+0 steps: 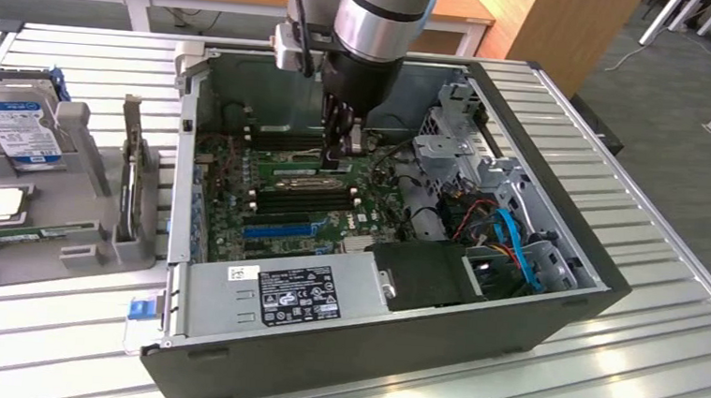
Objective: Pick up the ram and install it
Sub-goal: 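Insert the ram into the slot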
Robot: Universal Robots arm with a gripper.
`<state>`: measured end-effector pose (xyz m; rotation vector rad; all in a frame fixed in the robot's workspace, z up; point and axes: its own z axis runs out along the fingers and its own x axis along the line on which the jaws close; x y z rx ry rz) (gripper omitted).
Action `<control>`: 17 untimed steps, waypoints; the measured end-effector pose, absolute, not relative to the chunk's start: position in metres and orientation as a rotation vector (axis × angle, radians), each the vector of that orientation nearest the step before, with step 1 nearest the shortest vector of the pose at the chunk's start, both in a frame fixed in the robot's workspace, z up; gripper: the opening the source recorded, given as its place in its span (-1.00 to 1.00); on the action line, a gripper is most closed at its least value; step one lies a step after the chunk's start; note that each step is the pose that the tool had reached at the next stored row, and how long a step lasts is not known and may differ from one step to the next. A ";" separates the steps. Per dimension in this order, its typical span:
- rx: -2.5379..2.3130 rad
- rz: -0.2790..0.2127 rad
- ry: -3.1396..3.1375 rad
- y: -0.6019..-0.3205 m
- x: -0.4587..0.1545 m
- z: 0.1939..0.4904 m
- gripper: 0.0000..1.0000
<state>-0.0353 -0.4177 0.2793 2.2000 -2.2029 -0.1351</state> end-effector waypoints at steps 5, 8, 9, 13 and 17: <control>2.200 -0.135 -2.203 -0.418 -0.035 0.272 -0.76; 2.200 -0.135 -2.203 -0.418 -0.035 0.268 -0.76; 2.200 -0.135 -2.203 -0.418 -0.035 0.266 -0.76; 2.200 -0.135 -2.203 -0.418 -0.035 0.262 -0.76; 2.200 -0.135 -2.203 -0.418 -0.035 0.261 -0.76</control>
